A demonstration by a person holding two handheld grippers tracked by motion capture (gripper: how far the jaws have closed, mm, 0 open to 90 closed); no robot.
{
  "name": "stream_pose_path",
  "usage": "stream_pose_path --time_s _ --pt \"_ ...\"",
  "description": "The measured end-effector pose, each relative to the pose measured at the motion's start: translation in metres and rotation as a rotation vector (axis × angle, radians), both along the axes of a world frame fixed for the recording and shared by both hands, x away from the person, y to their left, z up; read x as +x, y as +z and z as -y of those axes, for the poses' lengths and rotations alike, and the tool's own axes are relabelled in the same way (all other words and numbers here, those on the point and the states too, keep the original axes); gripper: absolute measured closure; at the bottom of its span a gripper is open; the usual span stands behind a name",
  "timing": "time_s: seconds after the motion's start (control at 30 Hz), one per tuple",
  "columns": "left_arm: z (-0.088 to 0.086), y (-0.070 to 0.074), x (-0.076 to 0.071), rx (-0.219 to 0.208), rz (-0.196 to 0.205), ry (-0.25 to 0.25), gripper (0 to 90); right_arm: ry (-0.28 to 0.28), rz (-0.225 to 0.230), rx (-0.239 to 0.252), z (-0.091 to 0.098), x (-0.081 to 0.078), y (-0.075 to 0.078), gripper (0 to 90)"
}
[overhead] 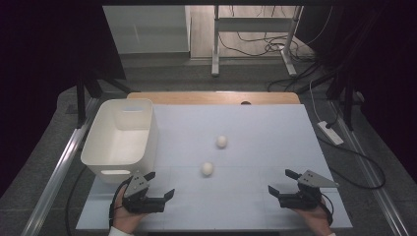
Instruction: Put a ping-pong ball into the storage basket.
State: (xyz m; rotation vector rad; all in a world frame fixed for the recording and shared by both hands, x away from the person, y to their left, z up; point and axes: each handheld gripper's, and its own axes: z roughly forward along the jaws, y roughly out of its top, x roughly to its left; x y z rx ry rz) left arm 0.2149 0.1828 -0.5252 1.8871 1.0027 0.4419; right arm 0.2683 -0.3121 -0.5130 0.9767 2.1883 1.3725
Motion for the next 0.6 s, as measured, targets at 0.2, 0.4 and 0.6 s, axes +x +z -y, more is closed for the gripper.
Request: stream_pose_path --time_s 0.2,0.4,0.6 --pt "-0.0003 0.0012 -0.0014 -0.003 0.005 0.005 8.1 -0.002 0.003 -0.007 -0.0002 0.0003 -0.0002 8.7" --pt "0.0011 0.0019 -0.0017 0.0 0.007 0.002 8.1 -0.003 0.009 -0.005 -0.0002 -0.0007 0.0 8.9" --pt "0.0012 0.0021 -0.002 -0.001 0.008 0.004 8.2 -0.003 0.008 -0.01 -0.0002 -0.0003 -0.0008 9.2"
